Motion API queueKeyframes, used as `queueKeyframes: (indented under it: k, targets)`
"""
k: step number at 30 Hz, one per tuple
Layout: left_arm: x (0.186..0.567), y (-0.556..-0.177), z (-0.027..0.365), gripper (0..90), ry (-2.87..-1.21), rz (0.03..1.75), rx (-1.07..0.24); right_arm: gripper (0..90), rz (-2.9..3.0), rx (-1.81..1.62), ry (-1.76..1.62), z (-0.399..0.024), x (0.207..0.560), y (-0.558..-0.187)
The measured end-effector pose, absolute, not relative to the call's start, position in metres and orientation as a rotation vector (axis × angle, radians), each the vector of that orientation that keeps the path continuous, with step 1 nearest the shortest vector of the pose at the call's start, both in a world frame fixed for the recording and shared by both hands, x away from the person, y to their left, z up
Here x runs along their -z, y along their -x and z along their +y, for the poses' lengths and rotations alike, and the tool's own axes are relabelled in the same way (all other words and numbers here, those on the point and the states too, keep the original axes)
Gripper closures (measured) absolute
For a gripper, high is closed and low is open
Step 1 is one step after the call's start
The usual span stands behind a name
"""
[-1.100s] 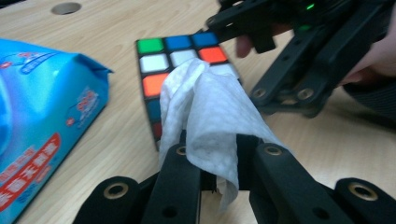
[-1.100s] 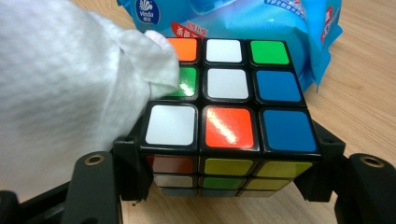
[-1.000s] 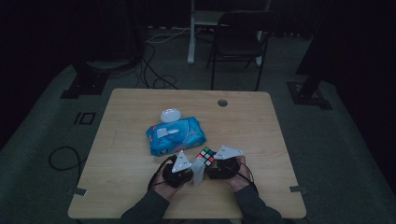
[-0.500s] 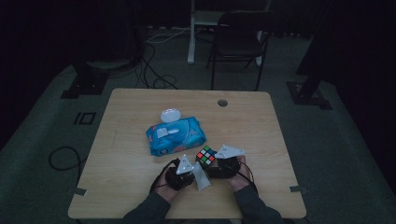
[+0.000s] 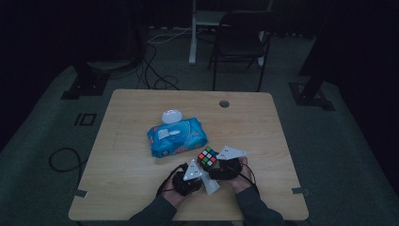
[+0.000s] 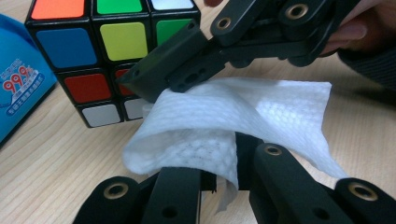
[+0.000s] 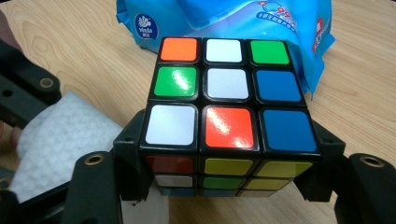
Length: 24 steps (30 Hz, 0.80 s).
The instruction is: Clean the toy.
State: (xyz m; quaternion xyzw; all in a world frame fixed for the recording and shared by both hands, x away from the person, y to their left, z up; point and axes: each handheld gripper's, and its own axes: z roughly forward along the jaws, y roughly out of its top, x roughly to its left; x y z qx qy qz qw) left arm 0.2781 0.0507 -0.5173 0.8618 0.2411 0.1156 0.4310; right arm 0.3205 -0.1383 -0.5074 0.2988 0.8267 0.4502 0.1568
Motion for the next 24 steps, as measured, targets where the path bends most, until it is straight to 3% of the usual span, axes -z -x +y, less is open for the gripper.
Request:
queueKeyframes:
  k: [9,24]
  targets:
    - [0.514,-0.289,0.075,85.2,-2.111,0.703,-0.339,34.7,2.374,-1.282,-0.849,-0.137,0.508,-0.320]
    - [0.492,-0.286,0.075,85.2,-2.063,0.657,-0.380,34.7,2.384,-1.264,-0.841,-0.137,0.509,-0.320]
